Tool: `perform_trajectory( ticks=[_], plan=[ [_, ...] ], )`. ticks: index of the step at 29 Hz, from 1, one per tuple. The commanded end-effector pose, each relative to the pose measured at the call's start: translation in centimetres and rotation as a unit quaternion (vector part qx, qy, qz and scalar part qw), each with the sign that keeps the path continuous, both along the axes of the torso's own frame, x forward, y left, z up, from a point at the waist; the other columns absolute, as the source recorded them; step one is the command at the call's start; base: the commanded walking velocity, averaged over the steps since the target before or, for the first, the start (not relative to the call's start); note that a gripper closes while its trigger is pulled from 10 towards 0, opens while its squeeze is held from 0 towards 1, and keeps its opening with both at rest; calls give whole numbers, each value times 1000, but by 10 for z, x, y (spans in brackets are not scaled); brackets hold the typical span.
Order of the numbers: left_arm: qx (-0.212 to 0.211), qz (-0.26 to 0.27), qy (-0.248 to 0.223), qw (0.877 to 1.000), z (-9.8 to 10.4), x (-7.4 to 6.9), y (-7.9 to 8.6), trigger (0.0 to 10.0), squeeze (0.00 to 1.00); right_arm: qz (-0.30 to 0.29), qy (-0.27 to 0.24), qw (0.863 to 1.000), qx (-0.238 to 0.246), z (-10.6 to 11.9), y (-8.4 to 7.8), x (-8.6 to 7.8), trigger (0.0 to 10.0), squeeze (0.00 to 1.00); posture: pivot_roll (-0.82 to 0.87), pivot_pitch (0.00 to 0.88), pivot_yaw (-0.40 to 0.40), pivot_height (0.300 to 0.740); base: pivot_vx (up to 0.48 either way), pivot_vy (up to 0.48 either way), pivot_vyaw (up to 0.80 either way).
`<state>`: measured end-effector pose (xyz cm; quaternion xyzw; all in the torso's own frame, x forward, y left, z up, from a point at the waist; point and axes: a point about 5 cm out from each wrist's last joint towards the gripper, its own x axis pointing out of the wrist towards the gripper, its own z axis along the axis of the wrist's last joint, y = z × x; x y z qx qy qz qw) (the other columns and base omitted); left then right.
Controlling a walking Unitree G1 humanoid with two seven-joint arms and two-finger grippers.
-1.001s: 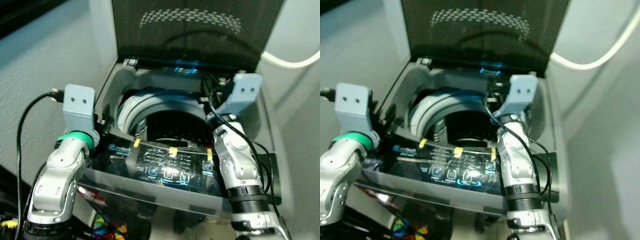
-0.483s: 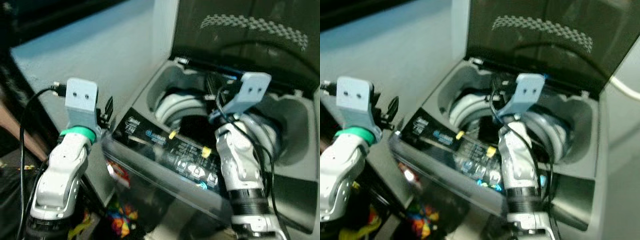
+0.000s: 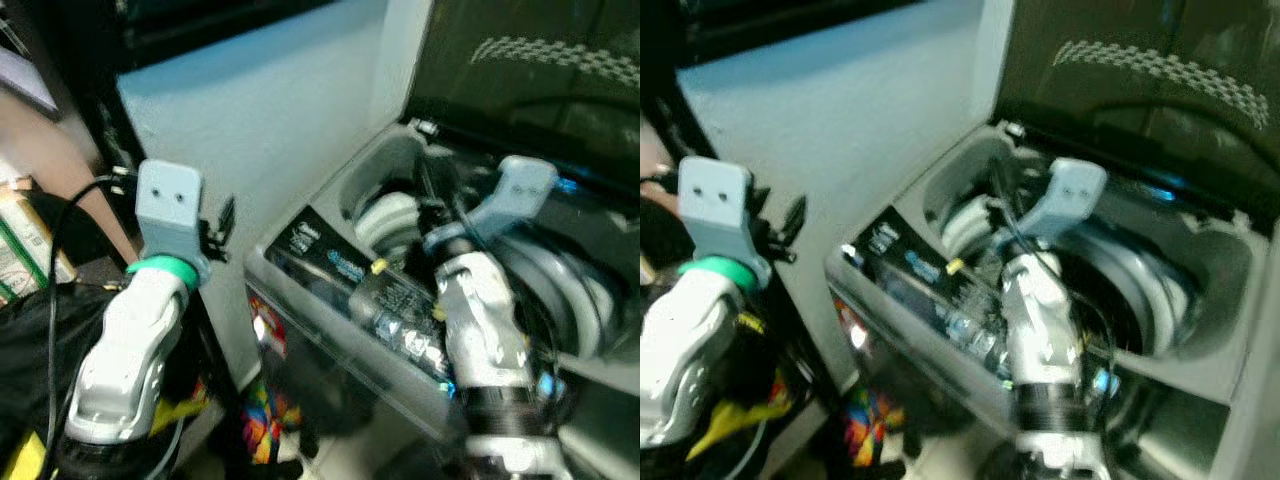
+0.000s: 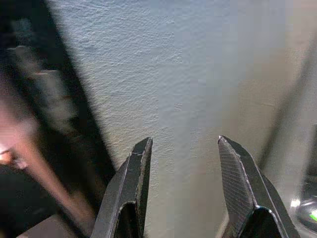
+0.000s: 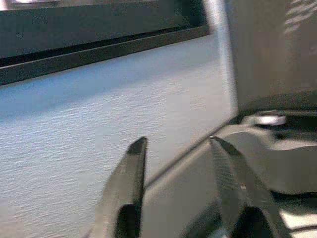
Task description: Clothes washing
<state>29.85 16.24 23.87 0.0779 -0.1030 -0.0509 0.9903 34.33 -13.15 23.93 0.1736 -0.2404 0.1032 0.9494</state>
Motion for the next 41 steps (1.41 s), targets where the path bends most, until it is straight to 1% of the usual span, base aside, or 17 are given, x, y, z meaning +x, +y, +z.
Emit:
perform_trajectory(
  ticks=[1,14,18,29,30,33,38,41],
  plan=[
    [2,-1,2,1000,-3,-1,-1,10000,0,3,1,1000,1,-1,-2,-1,10000,1000,139,0,32,740,0,0,738],
    [-2,0,1,1000,-3,-2,1,10000,0,12,-3,1000,1,1,0,-1,10000,1000,139,0,28,740,0,0,733],
    [-10,-6,5,1000,-4,-3,0,10000,0,21,-4,1000,2,1,1,-2,10000,1000,141,0,27,740,0,0,734],
    [-14,-4,5,1000,-5,-4,0,10000,0,20,-4,1000,2,2,0,-2,10000,1000,140,0,24,740,0,0,732],
    [-26,-1,4,1000,-6,-5,1,10000,0,11,-4,1000,-13,2,0,-2,10000,0,137,1,22,740,0,0,0],
    [-34,1,2,999,-6,-5,2,10000,0,4,-4,1000,-24,2,0,-2,10000,0,134,1,19,740,0,0,0],
    [-42,4,2,999,-6,-6,3,10000,0,1,-5,999,-34,1,0,-2,10000,0,134,1,14,740,0,439,0],
    [-43,3,2,999,-6,-6,3,10000,0,11,-8,999,-41,2,2,-3,10000,0,131,1,9,740,0,480,0]
  ],
)
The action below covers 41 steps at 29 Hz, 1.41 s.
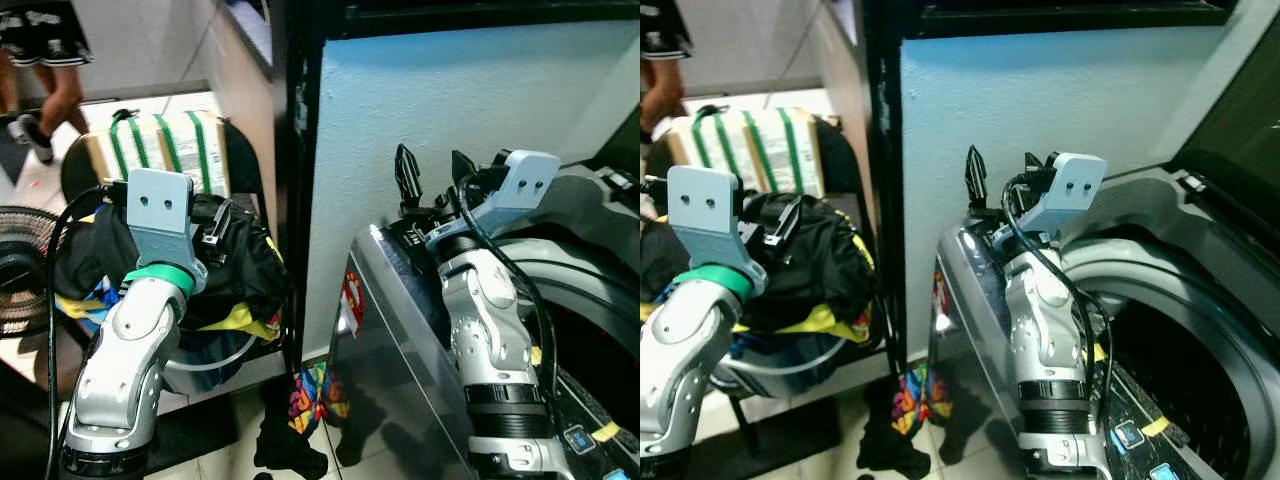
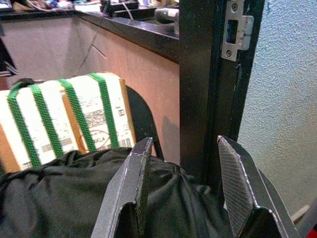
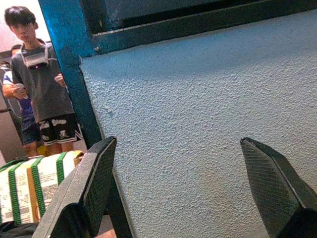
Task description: Clothes washing
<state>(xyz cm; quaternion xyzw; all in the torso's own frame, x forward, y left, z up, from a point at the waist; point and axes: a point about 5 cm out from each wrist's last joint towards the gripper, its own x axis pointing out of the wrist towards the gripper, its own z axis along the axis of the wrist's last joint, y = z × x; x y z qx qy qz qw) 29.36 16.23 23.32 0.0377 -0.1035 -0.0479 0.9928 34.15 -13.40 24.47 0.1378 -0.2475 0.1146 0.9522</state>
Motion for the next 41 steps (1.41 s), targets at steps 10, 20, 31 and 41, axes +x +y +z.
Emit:
perform_trajectory(
  ticks=[10,20,31,41],
  plan=[
    [-3,7,0,1000,-2,-3,3,10000,0,23,5,1000,-12,-4,9,-1,10000,0,135,6,0,740,0,480,0],
    [-19,18,-2,1000,-2,-6,5,10000,0,35,4,999,-19,-5,13,-1,10000,0,131,0,-7,740,0,277,0],
    [-34,15,-6,999,-2,-7,3,10000,0,48,2,999,-23,-4,18,0,10000,0,133,0,-15,740,0,-44,0],
    [-30,17,-3,999,-5,-6,3,10000,0,54,7,998,-30,-6,21,1,10000,0,138,0,-30,740,0,0,0]
  ],
)
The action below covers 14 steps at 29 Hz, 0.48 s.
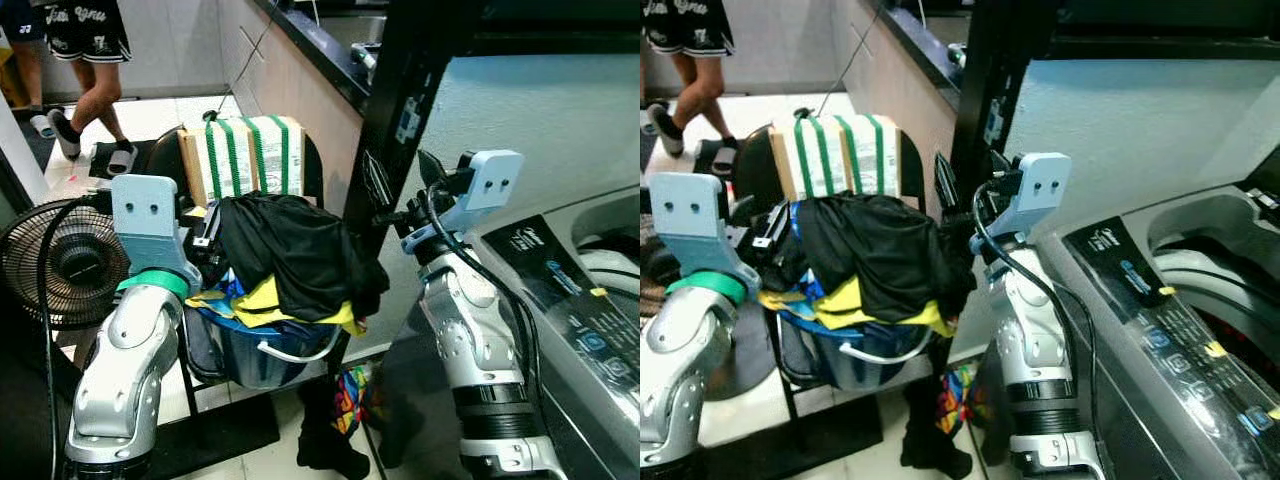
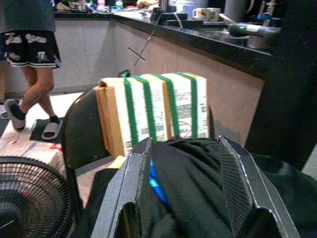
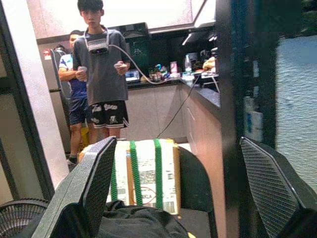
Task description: Clothes washing
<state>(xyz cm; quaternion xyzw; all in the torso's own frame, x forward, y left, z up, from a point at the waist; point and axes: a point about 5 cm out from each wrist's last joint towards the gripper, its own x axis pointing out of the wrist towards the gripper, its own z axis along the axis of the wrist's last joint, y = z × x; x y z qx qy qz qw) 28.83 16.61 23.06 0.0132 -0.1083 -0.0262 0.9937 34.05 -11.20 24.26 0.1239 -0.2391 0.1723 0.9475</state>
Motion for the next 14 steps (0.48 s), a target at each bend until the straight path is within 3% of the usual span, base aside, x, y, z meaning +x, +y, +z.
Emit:
perform_trajectory(
  ticks=[1,3,14],
  plan=[
    [-3,-2,1,1000,-3,-1,-1,10000,0,0,10,1000,-2,-3,-1,2,10000,0,138,0,-30,740,0,0,0],
    [-13,14,9,1000,-7,0,4,10000,0,-2,15,1000,-20,-7,0,2,10000,0,136,0,-31,740,0,0,0],
    [-7,31,17,999,-11,4,8,10000,0,-13,17,999,-50,-13,-1,0,10000,0,131,3,-21,740,0,0,800]
  ],
)
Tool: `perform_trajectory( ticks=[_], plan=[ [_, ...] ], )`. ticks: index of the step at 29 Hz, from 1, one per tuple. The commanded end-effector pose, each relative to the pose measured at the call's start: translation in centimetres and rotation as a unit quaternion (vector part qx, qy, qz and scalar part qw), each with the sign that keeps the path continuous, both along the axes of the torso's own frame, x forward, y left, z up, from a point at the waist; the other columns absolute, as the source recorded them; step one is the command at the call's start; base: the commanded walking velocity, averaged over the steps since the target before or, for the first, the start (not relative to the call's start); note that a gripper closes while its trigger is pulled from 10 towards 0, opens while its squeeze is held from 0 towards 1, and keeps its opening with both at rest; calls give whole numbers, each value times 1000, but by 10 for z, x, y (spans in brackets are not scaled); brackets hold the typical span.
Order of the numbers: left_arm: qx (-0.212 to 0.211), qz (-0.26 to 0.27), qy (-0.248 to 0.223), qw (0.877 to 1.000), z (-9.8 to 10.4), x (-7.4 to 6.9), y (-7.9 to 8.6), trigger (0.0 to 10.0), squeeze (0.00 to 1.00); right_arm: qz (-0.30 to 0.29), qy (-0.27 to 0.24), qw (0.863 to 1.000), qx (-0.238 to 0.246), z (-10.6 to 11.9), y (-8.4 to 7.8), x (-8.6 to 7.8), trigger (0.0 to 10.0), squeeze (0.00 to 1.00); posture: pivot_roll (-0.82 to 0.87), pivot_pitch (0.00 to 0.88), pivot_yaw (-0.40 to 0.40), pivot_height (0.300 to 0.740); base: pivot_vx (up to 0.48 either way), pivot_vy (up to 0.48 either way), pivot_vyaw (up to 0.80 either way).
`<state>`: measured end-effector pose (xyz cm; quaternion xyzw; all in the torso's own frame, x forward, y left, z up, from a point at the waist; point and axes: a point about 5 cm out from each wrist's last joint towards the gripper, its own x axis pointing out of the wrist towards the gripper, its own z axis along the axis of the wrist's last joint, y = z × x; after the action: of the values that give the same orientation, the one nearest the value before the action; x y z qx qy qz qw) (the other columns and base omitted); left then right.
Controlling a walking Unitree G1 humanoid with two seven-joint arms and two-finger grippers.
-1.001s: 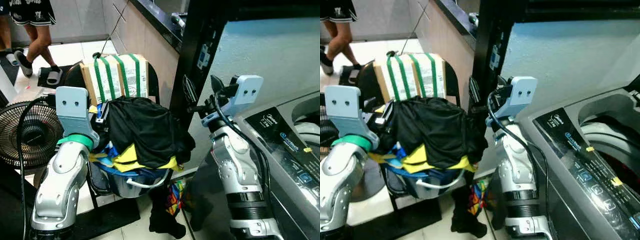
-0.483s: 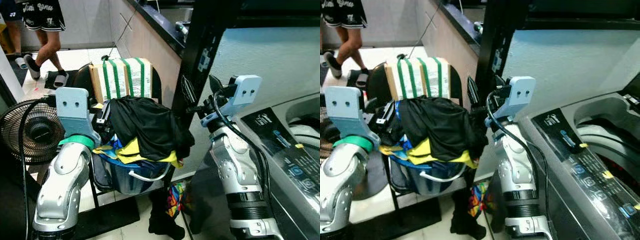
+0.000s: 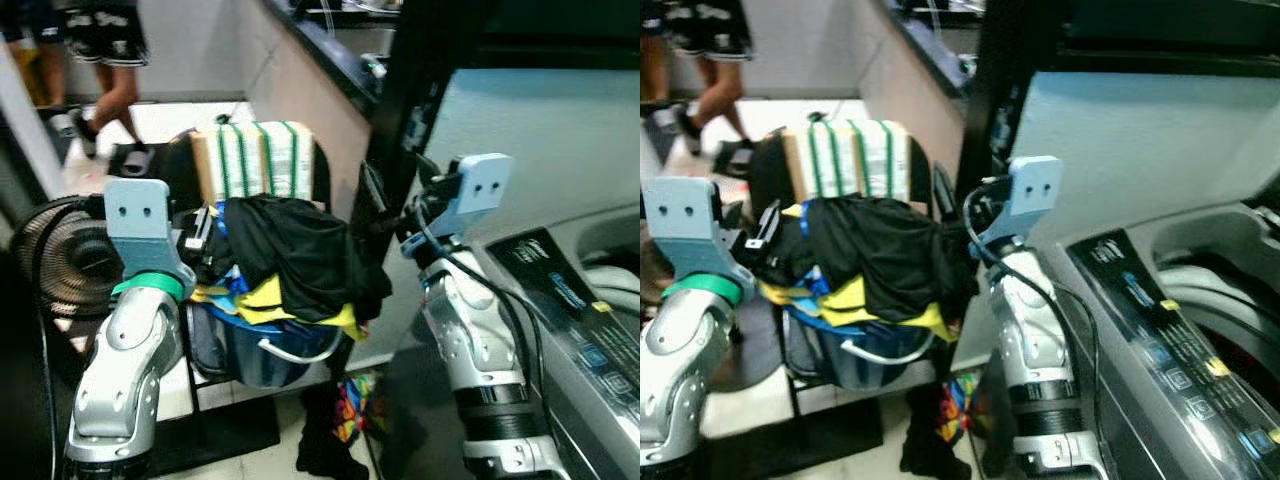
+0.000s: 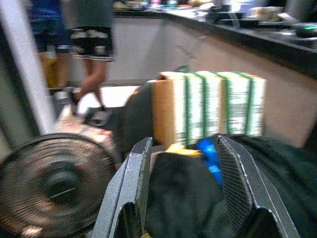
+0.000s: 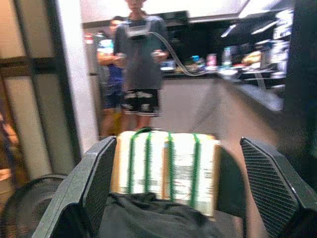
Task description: Clothes washing
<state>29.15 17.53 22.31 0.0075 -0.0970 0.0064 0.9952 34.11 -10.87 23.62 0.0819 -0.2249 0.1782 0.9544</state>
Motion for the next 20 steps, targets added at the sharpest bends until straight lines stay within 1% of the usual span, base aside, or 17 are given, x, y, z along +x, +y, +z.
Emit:
perform_trajectory(
  ticks=[1,8,17,20],
  plan=[
    [1,-2,5,1000,-3,2,-2,10000,0,-10,10,1000,-8,-7,-4,-1,10000,0,131,3,-21,740,0,0,800],
    [-1,-5,4,1000,-3,1,-3,10000,0,-10,12,1000,-18,-10,-4,-1,10000,0,130,9,-19,740,0,0,800],
    [-13,-6,3,1000,-4,1,-4,10000,0,-11,26,999,-27,-16,-5,-1,10000,0,129,13,-27,740,0,0,0],
    [-22,-19,-12,999,-2,2,-6,10000,0,-15,32,998,-44,-19,-5,0,10000,0,129,11,-27,740,90,0,0]
  ],
)
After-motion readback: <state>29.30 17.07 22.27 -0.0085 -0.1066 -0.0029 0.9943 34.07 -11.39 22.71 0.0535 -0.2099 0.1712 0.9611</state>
